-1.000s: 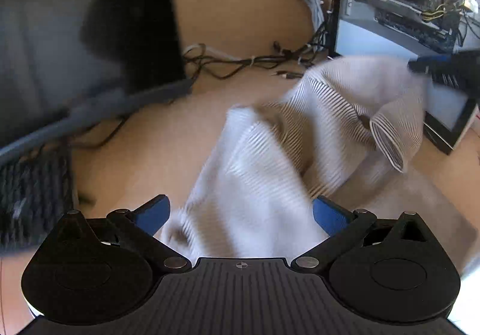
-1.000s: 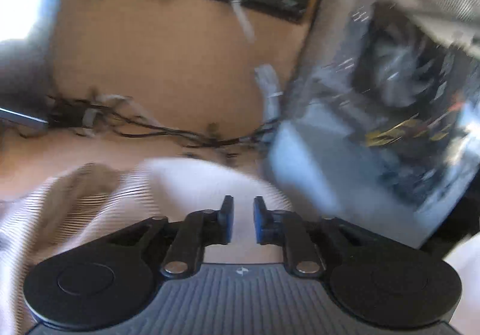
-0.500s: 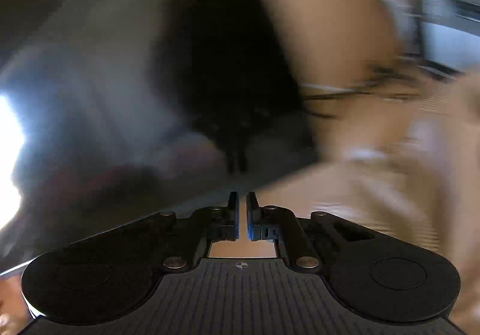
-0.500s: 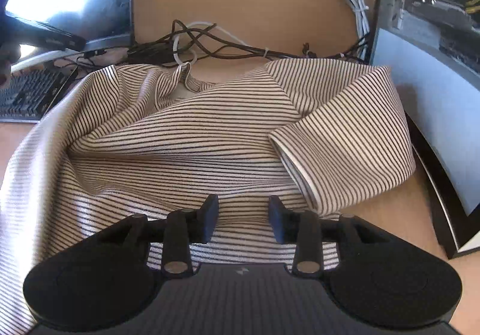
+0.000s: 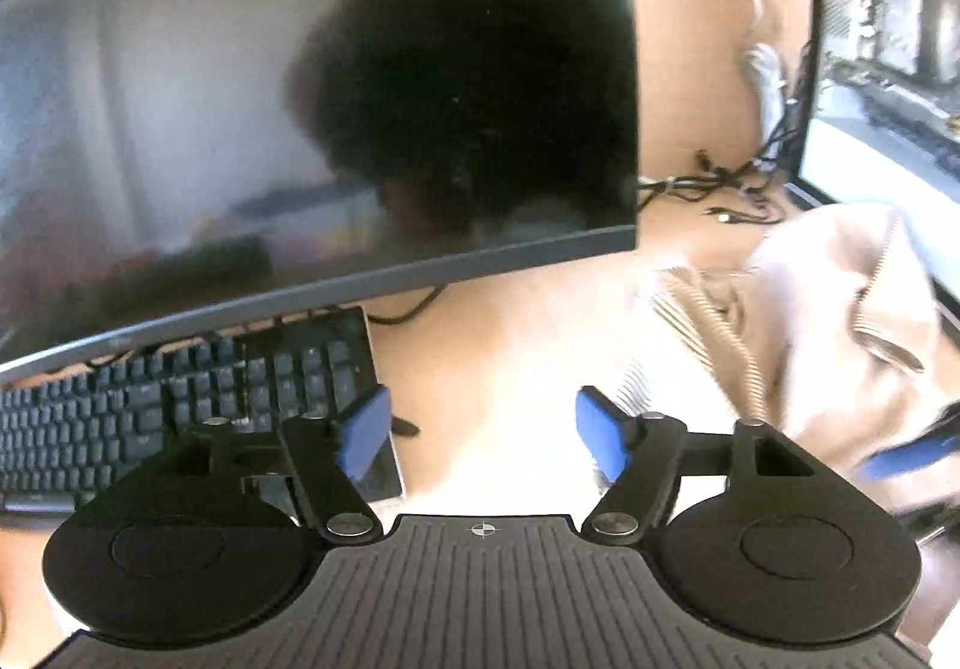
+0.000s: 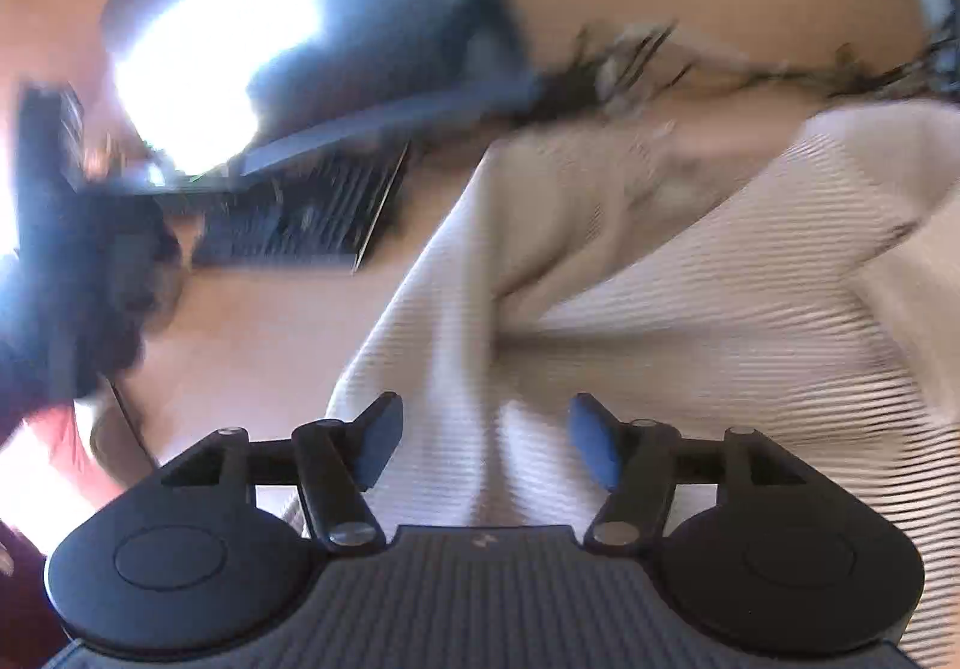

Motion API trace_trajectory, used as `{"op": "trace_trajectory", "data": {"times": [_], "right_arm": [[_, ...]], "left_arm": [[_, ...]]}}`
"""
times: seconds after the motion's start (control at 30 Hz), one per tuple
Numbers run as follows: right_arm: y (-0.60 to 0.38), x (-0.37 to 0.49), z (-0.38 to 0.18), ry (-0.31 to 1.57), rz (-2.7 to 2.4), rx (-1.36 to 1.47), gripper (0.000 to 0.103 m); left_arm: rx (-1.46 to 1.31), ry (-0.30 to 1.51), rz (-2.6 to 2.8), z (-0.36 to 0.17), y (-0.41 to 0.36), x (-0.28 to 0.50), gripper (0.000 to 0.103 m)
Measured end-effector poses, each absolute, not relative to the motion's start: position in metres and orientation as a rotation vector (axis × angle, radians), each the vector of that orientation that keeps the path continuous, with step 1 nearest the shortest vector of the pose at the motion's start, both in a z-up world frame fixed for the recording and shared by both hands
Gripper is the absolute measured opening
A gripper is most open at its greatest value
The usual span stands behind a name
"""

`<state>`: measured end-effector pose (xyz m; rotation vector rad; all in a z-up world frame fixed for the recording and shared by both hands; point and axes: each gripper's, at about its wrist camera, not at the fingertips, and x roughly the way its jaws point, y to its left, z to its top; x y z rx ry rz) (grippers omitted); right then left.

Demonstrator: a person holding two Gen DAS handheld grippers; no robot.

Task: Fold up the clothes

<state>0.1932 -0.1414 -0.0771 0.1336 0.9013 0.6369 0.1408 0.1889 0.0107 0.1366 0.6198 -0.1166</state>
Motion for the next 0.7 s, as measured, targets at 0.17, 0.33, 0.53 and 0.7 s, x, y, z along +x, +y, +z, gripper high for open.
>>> {"op": "trace_trajectory", "data": {"times": [0.17,0.33,0.53,0.7], "right_arm": [[-0.081,0.187,-0.080,0.930,0.638,-0.061,0.005],[-0.036,0.220,-0.020,0.829,0.699,-0.036,0.004],[0.047,0.276,0.061,0.605,0.717,-0.068,0.006],[0.051,0.261,0.099,0.460,0.715,-0.104,0.030]], "left_arm": [[0.088,0.602,-0.185,0.018,0.208,0.101,0.095],[-0.011,0.581,-0.223,0.014,0.250,0.082,0.095],[-0.095,0.550,-0.336,0.010,0.264,0.083,0.097],[-0.101,0.558,-0.389,0.004,0.252,0.095,0.098]]}}
